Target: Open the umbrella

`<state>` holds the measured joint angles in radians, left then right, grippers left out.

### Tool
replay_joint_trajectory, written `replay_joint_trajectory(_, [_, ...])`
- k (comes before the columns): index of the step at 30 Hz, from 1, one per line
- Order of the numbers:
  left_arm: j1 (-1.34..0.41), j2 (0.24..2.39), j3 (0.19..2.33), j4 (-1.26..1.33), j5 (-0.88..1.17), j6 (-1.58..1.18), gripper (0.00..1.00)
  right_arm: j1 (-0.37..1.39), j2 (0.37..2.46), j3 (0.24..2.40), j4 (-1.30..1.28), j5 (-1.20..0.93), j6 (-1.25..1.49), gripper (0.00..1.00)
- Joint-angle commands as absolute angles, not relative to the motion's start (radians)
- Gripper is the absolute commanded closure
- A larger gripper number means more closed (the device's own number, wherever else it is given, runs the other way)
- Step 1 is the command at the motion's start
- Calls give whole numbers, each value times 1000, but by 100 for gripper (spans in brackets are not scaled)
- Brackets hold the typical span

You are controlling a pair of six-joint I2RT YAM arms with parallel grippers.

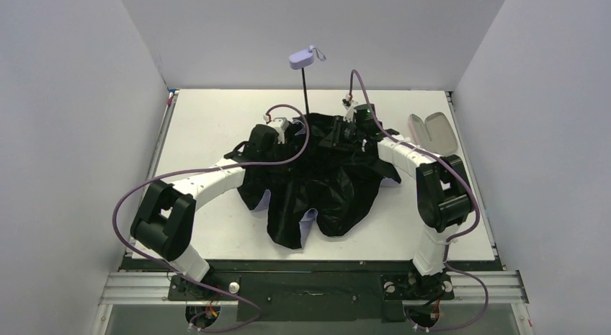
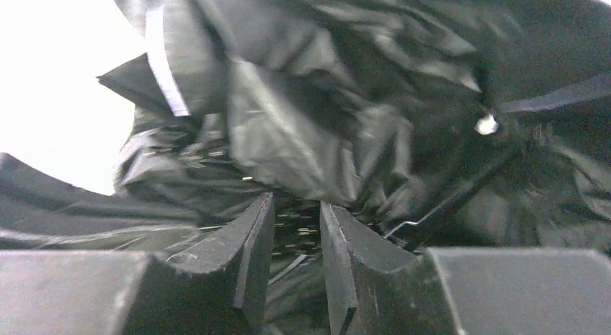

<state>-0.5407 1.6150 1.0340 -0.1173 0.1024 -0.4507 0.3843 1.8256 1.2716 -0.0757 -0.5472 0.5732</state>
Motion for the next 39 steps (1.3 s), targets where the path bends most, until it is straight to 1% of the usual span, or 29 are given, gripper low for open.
replay_joint_trajectory(1, [-498,1595,1016,-129,96,-460,100,309,1887,1276,-66,-453,510,71])
replay_joint_trajectory(6, [-431,1573,934,-149,101,-474,100,296,1933,1290,-211,-372,368,63])
replay_joint_trajectory(13, [-387,1543,893,-144,104,-473,100,293,1956,1287,-271,-326,253,61])
replay_joint_trajectory(20, [-340,1558,867,-171,78,-453,100,257,1965,1321,-316,-317,189,56])
replay_joint_trajectory(23, [-339,1568,871,-179,101,-449,99,247,1969,1343,-353,-327,156,54])
replay_joint_trajectory(24, [-339,1566,872,-173,112,-449,92,247,1959,1347,-360,-343,142,54])
replay_joint_trajectory(25, [-339,1555,873,-154,144,-452,83,249,1943,1357,-372,-379,139,53])
replay_joint_trajectory(26, [-339,1549,874,-140,157,-453,77,249,1932,1361,-375,-405,140,53])
replay_joint_trajectory(27, [-339,1528,877,-114,187,-459,66,249,1906,1370,-379,-463,144,53])
replay_joint_trajectory(28, [-339,1520,880,-103,204,-462,61,249,1893,1374,-378,-492,160,52])
replay_joint_trajectory(29, [-339,1501,894,-91,227,-466,54,249,1863,1386,-376,-556,172,52])
replay_joint_trajectory(33, [-321,1445,938,-64,276,-476,41,252,1782,1409,-356,-706,283,49])
replay_joint_trajectory(39, [-292,1383,984,-27,338,-503,31,297,1723,1409,-326,-766,409,49])
